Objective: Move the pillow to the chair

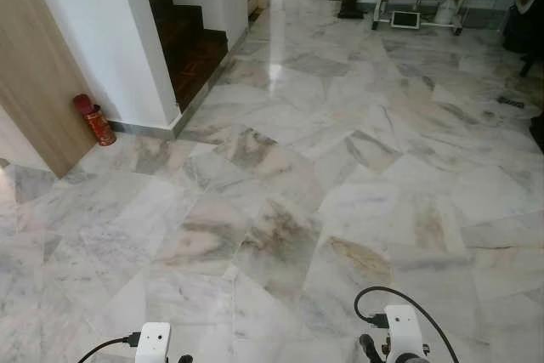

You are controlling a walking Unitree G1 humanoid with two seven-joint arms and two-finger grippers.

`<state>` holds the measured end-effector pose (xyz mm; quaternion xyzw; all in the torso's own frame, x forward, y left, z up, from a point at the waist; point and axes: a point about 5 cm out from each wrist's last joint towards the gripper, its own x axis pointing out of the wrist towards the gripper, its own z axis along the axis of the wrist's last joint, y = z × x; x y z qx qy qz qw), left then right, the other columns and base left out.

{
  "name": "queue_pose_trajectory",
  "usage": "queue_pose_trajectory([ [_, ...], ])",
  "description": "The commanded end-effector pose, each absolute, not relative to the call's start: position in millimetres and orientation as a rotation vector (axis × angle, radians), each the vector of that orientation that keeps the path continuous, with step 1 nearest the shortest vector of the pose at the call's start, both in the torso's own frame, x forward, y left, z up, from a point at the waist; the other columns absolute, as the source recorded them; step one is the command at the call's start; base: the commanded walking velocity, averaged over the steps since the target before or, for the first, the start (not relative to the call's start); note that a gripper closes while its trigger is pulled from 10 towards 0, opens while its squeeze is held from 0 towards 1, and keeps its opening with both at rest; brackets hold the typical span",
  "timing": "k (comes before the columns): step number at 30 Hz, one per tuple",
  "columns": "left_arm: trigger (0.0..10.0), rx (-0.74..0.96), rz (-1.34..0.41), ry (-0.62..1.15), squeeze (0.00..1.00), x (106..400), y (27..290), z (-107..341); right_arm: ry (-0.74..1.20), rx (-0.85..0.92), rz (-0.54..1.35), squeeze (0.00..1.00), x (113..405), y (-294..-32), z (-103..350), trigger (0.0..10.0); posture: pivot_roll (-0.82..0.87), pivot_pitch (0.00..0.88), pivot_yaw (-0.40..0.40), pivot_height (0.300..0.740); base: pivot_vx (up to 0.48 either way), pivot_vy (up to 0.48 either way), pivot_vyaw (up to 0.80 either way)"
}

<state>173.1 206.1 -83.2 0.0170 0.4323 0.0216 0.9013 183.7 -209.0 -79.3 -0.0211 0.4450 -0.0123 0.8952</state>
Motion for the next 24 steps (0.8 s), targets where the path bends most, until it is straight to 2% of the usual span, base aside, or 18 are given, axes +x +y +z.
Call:
queue_pose_trajectory([
  [1,10.0,0.045,0.050,0.920,0.00,169.2,209.2,-85.0,0.914,-0.032,-0.019,0.00,186.4,-206.1,-78.5,10.0,0.04,0.000,0.023,0.740,0.000,0.000,0.00],
  [24,10.0,0.051,0.040,0.915,0.00,171.8,209.3,-83.8,0.908,-0.025,-0.012,0.00,187.7,-203.5,-78.2,10.0,0.05,0.000,0.028,0.740,0.000,0.000,0.00],
])
